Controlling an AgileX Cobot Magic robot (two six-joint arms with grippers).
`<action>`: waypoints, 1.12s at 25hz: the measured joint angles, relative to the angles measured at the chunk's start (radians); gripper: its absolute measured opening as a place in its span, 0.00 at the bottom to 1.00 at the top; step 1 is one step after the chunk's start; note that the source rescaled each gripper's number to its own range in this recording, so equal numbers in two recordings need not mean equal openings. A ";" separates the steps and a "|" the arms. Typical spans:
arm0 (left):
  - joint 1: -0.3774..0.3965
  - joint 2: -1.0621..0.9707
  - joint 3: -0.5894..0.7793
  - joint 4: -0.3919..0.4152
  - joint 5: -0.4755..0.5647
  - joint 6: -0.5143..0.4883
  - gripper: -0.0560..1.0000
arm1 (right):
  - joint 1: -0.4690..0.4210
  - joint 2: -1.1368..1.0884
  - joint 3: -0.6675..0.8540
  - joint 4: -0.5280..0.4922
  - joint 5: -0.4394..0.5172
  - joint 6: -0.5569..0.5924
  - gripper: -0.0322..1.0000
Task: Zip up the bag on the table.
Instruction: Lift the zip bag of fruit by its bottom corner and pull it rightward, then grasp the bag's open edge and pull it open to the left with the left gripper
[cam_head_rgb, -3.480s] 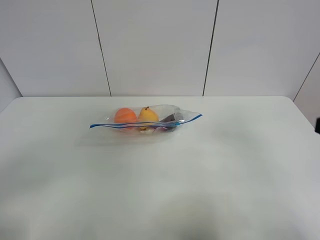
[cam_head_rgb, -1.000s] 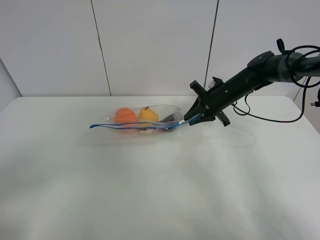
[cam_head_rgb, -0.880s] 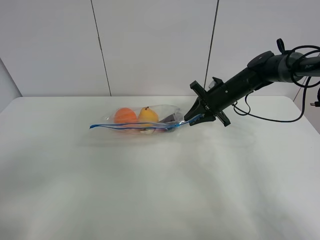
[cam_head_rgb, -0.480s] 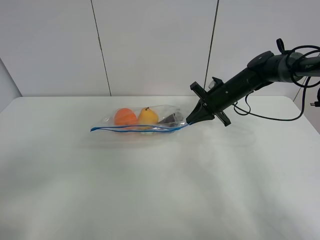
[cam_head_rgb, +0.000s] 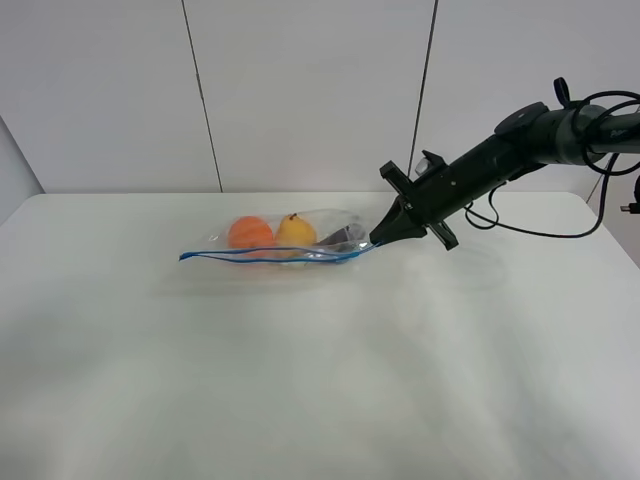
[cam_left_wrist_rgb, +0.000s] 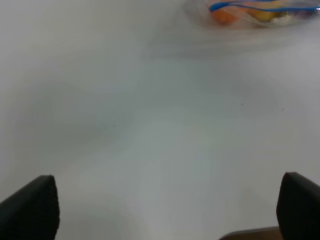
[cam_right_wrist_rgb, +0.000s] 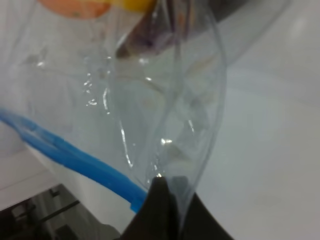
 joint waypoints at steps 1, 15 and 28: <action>0.000 0.000 0.000 0.000 0.000 0.000 1.00 | 0.000 0.000 0.000 0.021 0.010 -0.010 0.03; 0.000 0.000 0.000 0.000 0.000 0.000 1.00 | 0.105 0.000 0.000 0.063 0.019 -0.035 0.03; 0.000 0.000 0.000 0.000 0.001 0.000 1.00 | 0.105 0.000 0.000 0.054 0.020 -0.035 0.03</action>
